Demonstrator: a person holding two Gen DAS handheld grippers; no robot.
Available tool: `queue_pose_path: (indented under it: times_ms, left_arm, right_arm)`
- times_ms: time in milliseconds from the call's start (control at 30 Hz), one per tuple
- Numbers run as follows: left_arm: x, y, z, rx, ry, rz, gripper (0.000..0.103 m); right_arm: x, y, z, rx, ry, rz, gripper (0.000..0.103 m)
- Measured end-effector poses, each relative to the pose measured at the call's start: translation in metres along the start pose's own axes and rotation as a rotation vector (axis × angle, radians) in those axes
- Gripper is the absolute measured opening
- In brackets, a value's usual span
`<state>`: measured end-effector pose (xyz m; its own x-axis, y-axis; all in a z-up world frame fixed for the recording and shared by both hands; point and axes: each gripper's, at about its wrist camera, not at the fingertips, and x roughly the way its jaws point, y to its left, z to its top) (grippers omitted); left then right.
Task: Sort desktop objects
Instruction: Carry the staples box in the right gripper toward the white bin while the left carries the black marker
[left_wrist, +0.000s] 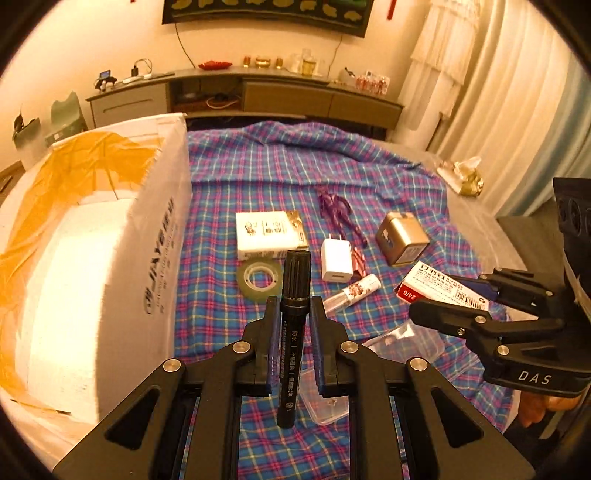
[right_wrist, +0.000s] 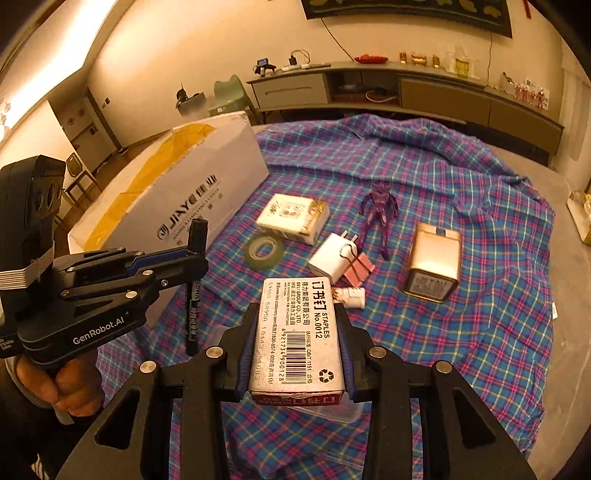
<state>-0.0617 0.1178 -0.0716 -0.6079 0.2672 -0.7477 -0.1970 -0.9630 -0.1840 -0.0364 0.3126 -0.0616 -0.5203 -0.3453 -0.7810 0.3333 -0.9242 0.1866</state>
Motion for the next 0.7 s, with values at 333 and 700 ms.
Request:
queue_pose_path:
  times_ms: [333, 700]
  left_arm:
    - [-0.036, 0.007, 0.005, -0.008, -0.078, -0.048, 0.015]
    - [-0.081, 0.029, 0.014, -0.041, -0.178, -0.094, 0.015]
  right_arm:
    - [-0.026, 0.038, 0.008, -0.038, -0.086, -0.029, 0.039]
    - [-0.042, 0.084, 0.02, -0.094, -0.143, -0.105, 0.039]
